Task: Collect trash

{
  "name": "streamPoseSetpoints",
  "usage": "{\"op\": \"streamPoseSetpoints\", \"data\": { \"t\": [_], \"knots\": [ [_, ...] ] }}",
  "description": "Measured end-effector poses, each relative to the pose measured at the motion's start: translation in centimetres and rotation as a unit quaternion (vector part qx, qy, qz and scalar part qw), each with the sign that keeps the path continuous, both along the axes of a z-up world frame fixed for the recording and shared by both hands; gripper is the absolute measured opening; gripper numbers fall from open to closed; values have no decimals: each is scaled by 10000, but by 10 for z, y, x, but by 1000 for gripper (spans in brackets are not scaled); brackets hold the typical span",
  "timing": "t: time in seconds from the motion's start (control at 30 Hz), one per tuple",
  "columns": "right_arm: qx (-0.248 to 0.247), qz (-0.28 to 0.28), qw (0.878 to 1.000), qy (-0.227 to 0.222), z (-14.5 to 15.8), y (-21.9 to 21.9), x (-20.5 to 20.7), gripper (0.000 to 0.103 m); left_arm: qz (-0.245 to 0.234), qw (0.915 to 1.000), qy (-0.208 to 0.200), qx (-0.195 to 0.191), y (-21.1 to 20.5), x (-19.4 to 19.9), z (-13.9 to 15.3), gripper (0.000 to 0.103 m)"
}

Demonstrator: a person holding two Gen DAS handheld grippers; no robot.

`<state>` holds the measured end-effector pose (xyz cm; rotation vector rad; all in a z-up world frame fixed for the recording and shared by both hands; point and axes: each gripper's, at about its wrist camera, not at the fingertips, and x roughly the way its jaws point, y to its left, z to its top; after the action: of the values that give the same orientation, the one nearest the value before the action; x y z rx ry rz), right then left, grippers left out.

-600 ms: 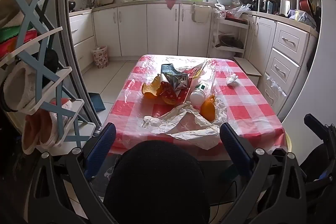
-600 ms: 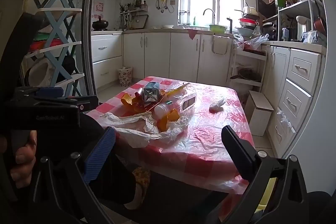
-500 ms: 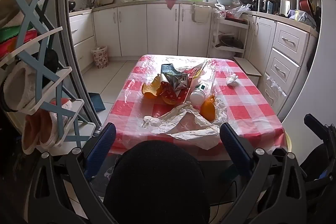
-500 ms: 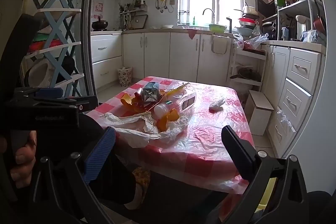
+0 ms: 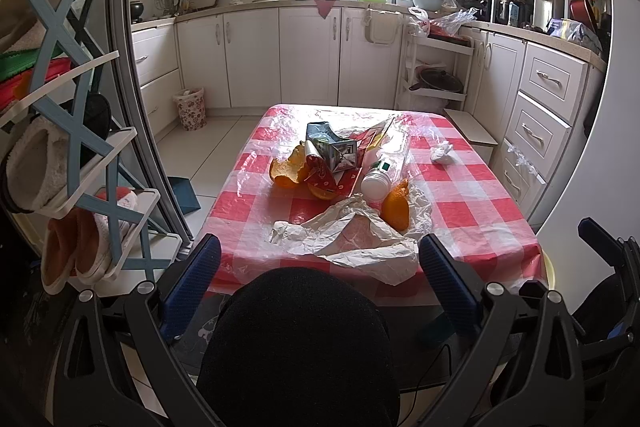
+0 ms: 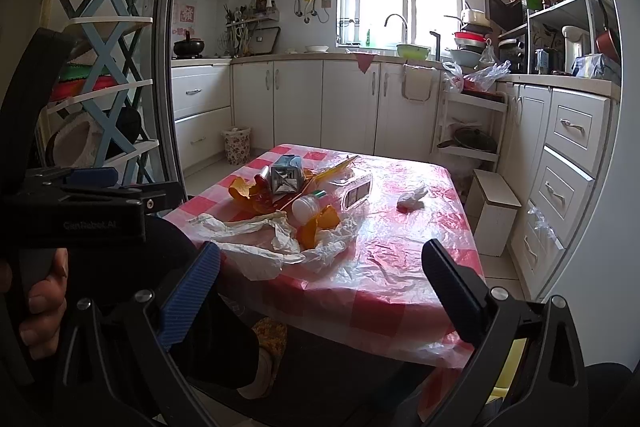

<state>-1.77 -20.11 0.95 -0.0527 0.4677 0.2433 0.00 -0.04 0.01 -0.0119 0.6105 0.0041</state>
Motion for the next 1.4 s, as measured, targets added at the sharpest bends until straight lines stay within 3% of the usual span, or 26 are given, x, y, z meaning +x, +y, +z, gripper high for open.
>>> {"op": "streamPoseSetpoints", "data": {
  "t": [0.97,1.2,1.4],
  "knots": [
    [52,-20,10000,35,-4,-4,0,97,57,10000,-9,25,5,-3,-3,95],
    [197,-31,9997,151,-1,-9,10,97,57,9988,-33,479,1,2,-1,95],
    [319,6,9983,478,-9,-11,42,97,-29,9994,350,-39,14,24,-13,95]
  ]
}}
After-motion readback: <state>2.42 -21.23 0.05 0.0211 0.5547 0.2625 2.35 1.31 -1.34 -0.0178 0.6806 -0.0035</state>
